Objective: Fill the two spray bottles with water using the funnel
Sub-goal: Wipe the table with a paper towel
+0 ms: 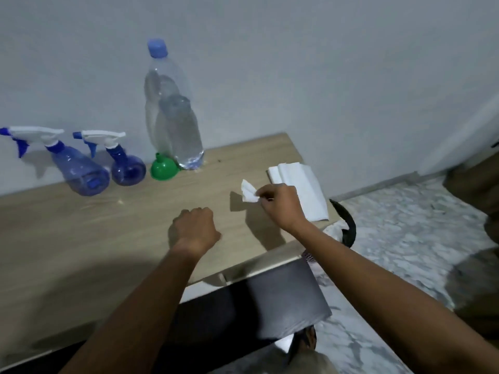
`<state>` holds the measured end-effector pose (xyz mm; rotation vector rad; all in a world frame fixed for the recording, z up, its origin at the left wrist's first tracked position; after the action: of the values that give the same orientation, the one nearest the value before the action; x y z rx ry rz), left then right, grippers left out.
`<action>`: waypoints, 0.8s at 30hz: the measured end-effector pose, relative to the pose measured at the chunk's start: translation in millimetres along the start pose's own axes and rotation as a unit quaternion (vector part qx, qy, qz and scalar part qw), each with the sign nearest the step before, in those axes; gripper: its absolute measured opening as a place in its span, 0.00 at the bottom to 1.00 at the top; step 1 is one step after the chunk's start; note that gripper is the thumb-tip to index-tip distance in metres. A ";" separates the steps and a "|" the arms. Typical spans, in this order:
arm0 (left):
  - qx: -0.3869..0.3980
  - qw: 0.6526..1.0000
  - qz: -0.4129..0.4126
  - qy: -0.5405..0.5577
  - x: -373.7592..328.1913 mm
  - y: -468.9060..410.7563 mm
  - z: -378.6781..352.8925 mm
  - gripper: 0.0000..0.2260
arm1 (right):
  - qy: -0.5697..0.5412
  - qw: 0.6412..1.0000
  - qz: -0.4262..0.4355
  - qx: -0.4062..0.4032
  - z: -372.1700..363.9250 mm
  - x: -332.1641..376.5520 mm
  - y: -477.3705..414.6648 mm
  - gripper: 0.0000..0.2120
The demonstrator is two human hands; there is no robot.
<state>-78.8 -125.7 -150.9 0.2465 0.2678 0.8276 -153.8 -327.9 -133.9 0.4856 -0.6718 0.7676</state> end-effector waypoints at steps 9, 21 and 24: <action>-0.043 0.980 -0.190 0.052 -250.0 -125.8 17.1 0.34 | -0.051 0.987 -0.111 -0.105 191.0 -146.9 -90.3 0.06; 0.075 0.976 -0.147 -0.145 -274.5 -172.4 -29.8 0.52 | 0.055 0.984 -0.157 -0.063 205.4 -254.3 -159.6 0.10; 0.074 0.978 -0.143 -0.132 -274.1 -171.0 -28.1 0.51 | 0.092 0.980 -0.169 -0.048 197.0 -266.6 -169.3 0.13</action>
<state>-147.6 -439.7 -193.9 0.4424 0.1115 0.4826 -239.9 -681.4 -212.3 0.4208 -0.4356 0.4509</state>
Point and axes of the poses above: each hand's wrist, its own y-axis away from the middle knuckle, its own z-axis out of the back of the hand, x = y × z, the point moved 10 cm from there along -y, towards the middle knuckle, and after that the axes turned 15 degrees about -z, right-handed, at the moved point
